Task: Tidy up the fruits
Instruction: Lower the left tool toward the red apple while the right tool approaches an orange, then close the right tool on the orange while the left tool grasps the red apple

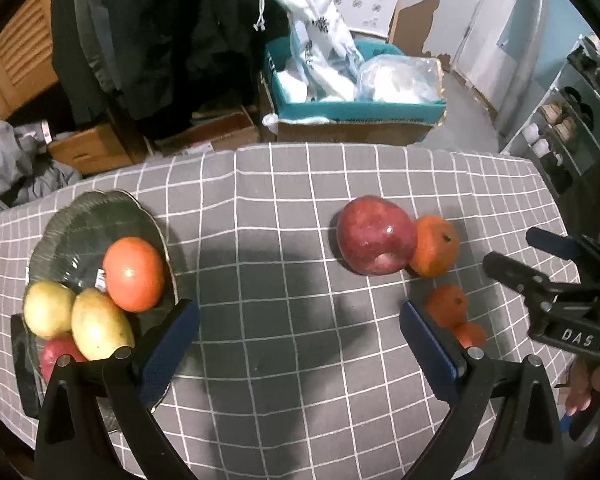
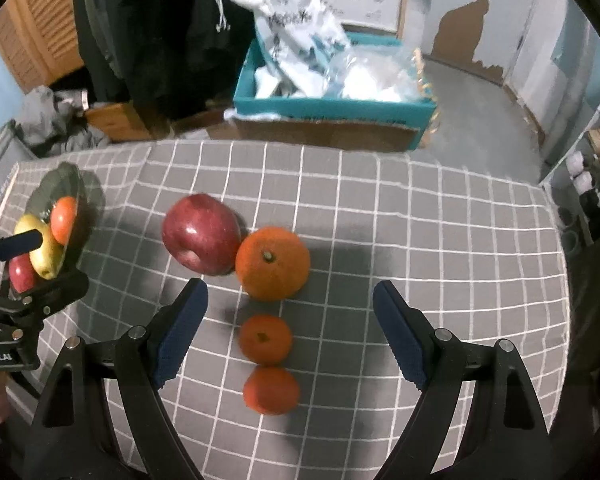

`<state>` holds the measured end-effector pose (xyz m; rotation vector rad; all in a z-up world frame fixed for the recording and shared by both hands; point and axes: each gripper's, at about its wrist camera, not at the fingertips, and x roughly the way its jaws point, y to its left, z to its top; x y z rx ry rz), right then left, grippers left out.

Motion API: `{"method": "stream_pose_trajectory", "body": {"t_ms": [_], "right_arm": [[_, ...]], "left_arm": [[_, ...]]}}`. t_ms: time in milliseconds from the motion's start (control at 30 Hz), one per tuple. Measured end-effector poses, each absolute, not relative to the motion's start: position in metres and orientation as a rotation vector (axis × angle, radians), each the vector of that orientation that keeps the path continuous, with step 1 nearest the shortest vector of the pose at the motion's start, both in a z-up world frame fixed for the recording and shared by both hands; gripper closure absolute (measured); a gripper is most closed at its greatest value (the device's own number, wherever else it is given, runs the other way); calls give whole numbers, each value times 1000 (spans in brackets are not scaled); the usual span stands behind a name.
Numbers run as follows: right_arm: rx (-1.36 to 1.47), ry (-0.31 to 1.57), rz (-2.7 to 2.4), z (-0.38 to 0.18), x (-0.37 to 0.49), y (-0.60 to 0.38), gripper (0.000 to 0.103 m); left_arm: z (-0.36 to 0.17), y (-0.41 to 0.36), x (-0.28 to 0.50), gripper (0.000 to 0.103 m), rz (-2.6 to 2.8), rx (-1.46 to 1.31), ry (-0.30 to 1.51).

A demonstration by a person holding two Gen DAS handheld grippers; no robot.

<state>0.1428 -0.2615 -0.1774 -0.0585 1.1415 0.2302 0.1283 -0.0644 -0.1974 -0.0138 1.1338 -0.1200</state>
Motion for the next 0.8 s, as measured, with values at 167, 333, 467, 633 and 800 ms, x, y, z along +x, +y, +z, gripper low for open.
{"method": "stream_pose_trajectory", "body": {"t_ms": [167,333,467,633,800], "right_arm": [[-91,1196,246,-203,152,-254,18],[-93,1237,266,-222,161,-251,18],[-91,1259,271,-234,168,-249,18],[-87,1273,285,-243,174,-247,18],[-86,1284,304,-251,179,-243,20]], "left_arm": [[-215,-65,139,2,-107,-19,1165],[-229,-67,146,2,-108,-28,1190],[-239,-69,151,2,-113,-36,1208],[-248,-68,155,2,-116,-46,1226],[-250,-68,157,2,-117,-58,1231]]}}
